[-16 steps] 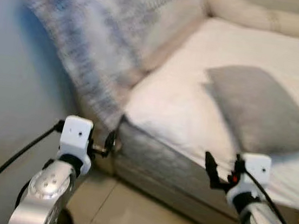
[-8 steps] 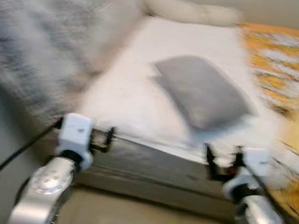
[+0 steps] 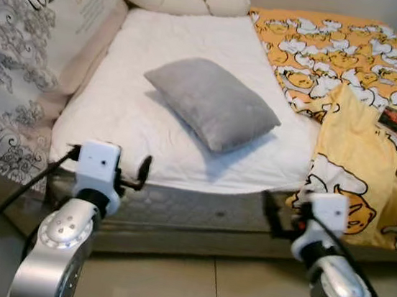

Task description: Clean up the room

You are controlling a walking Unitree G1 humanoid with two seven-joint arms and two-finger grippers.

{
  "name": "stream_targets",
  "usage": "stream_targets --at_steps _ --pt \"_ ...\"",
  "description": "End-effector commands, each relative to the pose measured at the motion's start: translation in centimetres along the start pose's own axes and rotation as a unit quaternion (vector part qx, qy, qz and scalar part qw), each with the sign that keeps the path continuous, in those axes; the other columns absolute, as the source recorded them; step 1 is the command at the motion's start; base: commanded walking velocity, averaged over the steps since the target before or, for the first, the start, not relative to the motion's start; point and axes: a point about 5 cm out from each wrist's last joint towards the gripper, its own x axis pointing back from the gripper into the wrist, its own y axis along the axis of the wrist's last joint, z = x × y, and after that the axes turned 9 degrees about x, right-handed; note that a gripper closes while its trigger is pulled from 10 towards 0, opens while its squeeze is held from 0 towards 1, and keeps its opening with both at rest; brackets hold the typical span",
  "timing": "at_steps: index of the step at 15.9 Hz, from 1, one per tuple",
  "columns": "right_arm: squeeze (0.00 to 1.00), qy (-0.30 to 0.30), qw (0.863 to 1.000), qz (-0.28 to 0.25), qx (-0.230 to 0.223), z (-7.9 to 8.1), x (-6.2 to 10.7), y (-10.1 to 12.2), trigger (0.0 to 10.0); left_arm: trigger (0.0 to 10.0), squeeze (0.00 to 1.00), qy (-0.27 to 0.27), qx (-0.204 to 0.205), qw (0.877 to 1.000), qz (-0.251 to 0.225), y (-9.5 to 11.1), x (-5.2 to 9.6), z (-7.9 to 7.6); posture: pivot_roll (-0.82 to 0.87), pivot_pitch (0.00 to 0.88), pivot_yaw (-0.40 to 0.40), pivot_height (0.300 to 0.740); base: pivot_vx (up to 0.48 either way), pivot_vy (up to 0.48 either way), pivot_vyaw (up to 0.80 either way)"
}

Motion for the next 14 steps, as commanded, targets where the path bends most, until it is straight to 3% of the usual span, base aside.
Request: stream_targets --at_steps 1,5,9,10,14 --pt "0.0 0.008 1.0 -0.022 -0.002 0.0 -0.4 0.7 10.0 10.0 0.0 0.01 -0.006 1.0 -0.006 0.3 0.2 0.3 0.02 0.0 0.011 0.74 0.33 0.0 0.0" --pt "0.0 0.056 0.998 -0.019 -0.004 0.9 -1.3 0.8 10.0 10.0 0.0 0.023 -0.001 1.0 -0.011 0.3 0.4 0.4 0.05 0.0 -0.021 0.74 0.338 0.0 0.0" --pt "0.0 0.037 0.999 -0.025 0.01 0.9 -2.0 1.1 10.0 10.0 0.0 0.032 -0.003 0.999 -0.015 0.4 0.2 0.6 0.05 0.0 -0.036 0.74 0.348 0.0 0.0" --pt "0.0 0.026 0.998 -0.004 0.054 0.8 -2.2 0.4 10.0 10.0 0.0 0.034 -0.005 0.999 -0.016 0.4 0.2 0.6 0.06 0.0 -0.034 0.74 0.349 0.0 0.0" --pt "0.0 -0.001 0.998 -0.007 0.057 0.1 -2.4 0.4 10.0 10.0 0.0 0.026 -0.013 0.999 -0.018 0.7 0.0 0.6 0.05 0.0 -0.014 0.74 0.349 0.0 0.0"
